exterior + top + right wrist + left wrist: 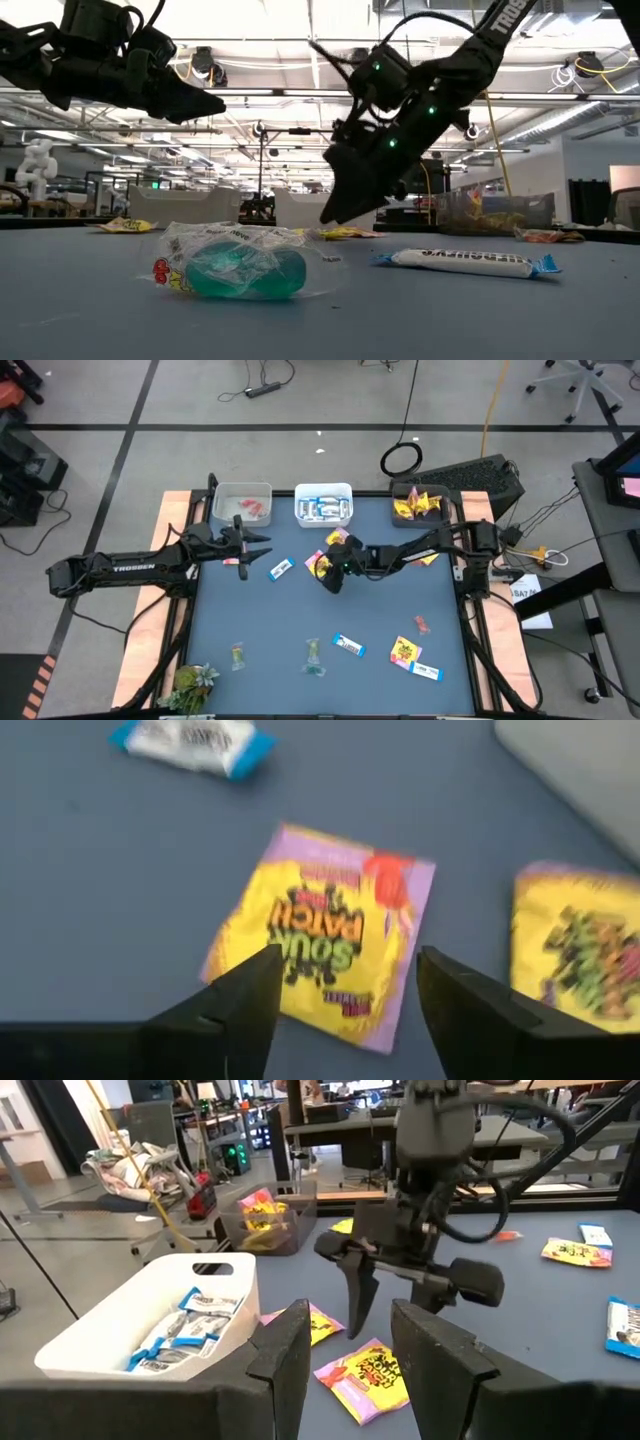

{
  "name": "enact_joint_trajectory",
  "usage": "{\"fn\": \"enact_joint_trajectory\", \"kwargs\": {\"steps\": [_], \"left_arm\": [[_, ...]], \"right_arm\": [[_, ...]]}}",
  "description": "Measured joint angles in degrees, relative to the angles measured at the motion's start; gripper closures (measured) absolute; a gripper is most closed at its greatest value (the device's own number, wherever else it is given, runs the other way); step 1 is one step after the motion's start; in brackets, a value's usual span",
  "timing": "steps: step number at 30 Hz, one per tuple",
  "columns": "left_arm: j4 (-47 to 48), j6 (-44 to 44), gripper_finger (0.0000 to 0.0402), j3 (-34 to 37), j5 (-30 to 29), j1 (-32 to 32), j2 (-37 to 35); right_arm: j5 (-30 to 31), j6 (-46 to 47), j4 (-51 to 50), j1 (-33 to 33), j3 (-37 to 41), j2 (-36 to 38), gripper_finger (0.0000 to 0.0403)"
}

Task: Sort candy
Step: Put the yellow candy into the black bin

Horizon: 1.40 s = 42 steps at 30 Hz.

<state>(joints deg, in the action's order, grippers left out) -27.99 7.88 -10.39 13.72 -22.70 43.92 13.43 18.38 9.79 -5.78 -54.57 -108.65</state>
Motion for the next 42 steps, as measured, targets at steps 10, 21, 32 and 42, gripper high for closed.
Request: {"fn": "enact_joint_trajectory", "kwargs": {"steps": [10,21,32,42], "left_arm": [[0.0,0.0,0.0253,0.0,0.0,0.0,0.0],[0.2,0.0,0.0253,0.0,0.0,0.0,0.0],[0.3,0.0,0.0253,0.0,0.0,0.0,0.0],[0.3,-0.1,0.0253,0.0,0.0,0.0,0.0]], "right_arm": [[0.4,0.9,3.2,0.0,-0.1,-4.2,0.0279],[3.9,-3.9,-5.3,-0.2,0.0,6.7,0.0384],[29.3,5.4,-43.0,-8.2,0.0,30.8,0.0400],[28.1,3.0,-49.9,-27.3,0.0,31.3,0.0401]]}}
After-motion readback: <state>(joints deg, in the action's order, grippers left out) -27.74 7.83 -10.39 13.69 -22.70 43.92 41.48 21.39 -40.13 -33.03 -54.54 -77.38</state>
